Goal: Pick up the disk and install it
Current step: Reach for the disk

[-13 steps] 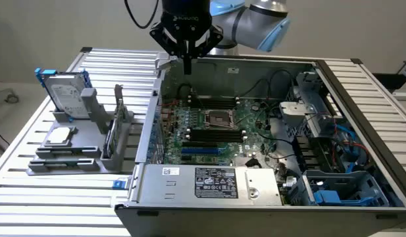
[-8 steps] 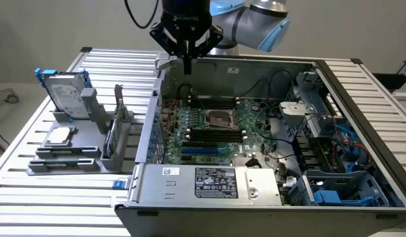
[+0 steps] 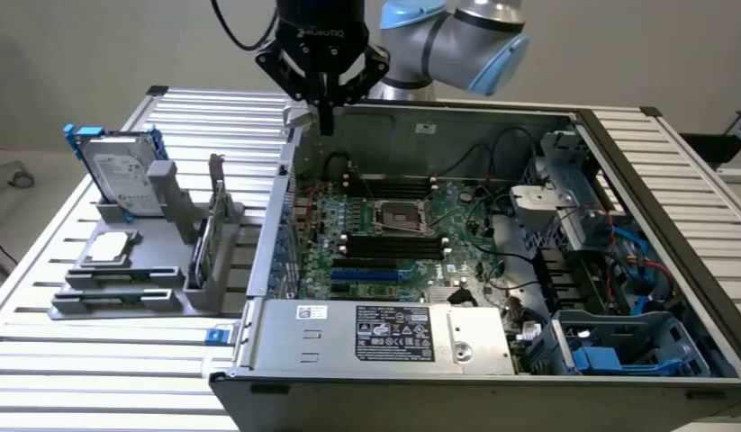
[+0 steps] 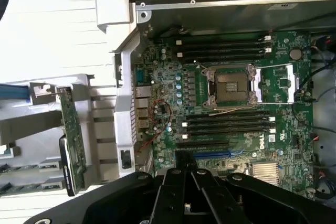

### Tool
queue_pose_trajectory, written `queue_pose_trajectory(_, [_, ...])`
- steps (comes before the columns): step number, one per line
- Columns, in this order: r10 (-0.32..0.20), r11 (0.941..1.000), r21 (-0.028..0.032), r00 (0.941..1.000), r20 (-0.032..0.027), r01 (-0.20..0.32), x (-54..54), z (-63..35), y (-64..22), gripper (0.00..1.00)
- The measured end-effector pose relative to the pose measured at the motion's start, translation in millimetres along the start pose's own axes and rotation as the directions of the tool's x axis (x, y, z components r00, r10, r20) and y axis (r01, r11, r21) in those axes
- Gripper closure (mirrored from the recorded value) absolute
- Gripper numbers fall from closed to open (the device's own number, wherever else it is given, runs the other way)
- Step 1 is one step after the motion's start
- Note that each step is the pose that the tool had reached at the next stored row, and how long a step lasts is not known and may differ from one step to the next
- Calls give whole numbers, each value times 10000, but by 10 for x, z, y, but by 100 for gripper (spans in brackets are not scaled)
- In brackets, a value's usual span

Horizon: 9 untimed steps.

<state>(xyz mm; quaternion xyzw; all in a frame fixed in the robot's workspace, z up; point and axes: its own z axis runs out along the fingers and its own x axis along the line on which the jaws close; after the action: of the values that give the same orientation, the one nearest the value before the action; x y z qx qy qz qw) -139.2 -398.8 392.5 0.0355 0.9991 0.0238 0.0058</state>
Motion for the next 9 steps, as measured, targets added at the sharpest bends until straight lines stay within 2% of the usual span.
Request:
queue_pose_trajectory(8, [10, 10000, 15, 9998, -218, -10, 363, 2, -12, 89])
queue_pose_trajectory(9, [10, 10000, 17, 9997, -231, -9, 408, 4, -9, 89])
